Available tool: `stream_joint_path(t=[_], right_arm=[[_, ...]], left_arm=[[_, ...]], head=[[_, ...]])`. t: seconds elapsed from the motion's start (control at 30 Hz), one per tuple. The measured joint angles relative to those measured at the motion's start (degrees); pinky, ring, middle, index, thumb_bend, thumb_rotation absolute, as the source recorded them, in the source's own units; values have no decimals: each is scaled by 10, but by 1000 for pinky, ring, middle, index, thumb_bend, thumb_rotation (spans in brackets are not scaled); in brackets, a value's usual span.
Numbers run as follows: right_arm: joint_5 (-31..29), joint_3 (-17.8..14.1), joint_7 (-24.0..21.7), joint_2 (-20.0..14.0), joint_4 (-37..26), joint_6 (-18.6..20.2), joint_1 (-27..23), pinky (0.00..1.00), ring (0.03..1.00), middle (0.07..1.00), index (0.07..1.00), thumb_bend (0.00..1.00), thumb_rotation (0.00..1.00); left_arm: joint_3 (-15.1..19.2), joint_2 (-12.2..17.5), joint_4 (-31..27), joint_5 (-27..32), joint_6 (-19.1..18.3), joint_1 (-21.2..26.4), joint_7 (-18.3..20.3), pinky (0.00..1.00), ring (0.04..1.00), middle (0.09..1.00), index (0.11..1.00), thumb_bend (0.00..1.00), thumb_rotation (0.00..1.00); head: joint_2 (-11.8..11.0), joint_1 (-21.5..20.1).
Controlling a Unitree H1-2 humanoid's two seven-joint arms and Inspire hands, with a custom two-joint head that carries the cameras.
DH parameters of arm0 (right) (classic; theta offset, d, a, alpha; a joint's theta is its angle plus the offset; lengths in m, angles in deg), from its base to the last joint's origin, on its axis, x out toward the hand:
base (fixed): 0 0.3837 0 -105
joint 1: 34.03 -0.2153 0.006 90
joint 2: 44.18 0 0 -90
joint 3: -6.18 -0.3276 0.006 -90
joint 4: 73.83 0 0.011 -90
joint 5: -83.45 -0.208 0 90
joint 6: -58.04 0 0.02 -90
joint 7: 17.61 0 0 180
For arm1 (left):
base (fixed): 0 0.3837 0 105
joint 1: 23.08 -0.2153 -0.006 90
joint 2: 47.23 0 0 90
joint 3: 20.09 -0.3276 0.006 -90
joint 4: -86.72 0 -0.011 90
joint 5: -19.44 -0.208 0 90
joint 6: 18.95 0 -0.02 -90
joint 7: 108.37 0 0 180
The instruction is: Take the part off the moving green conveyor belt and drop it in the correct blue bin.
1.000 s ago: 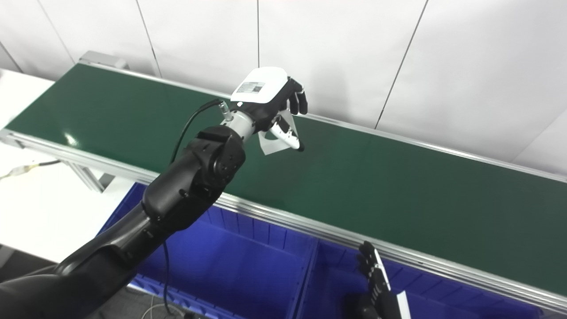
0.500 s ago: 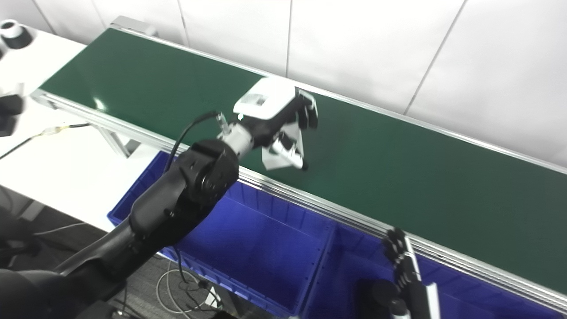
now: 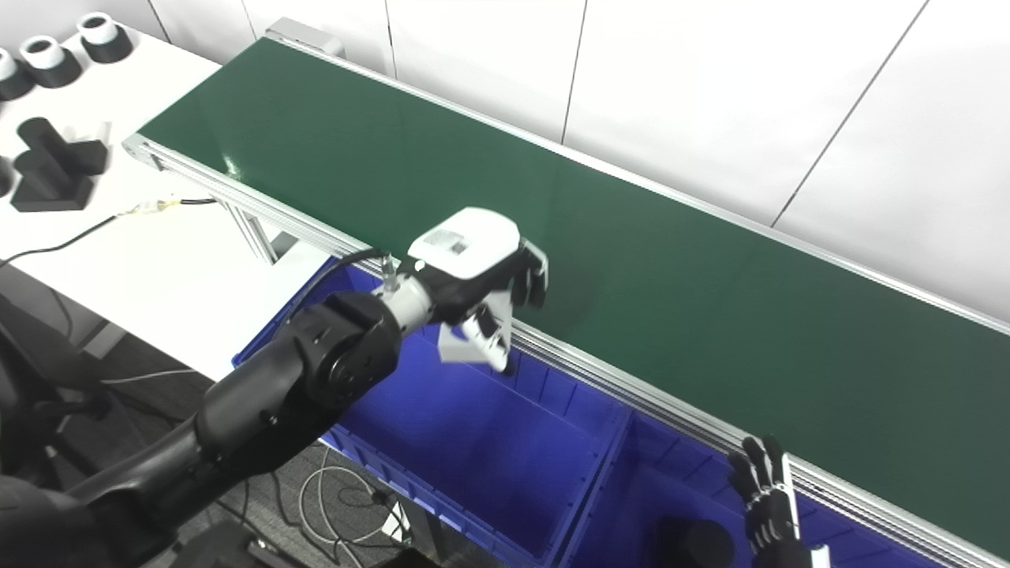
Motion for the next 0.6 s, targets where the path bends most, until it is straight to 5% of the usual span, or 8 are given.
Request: stream_joint_path(t=[0.13, 0.3, 0.6], right_arm=[[1, -2, -7, 1, 0, 0, 0, 890, 906, 945, 993, 922, 980], [-1, -4, -10, 6, 2, 0, -1, 894, 909, 944, 992, 931, 986], [-2, -5, -10, 13, 2, 0, -1, 899, 908, 943, 983, 929, 980]], left_arm=[[1, 6, 21, -8, 7, -20, 0, 464, 454, 512, 481, 502, 0], [-4, 7, 80, -12, 23, -34, -18, 392, 395, 472, 525, 500, 0], [-13, 5, 241, 11, 166, -60, -239, 369, 393, 445, 533, 500, 0]], head=[[-4, -4], [-3, -11], [-4, -23]])
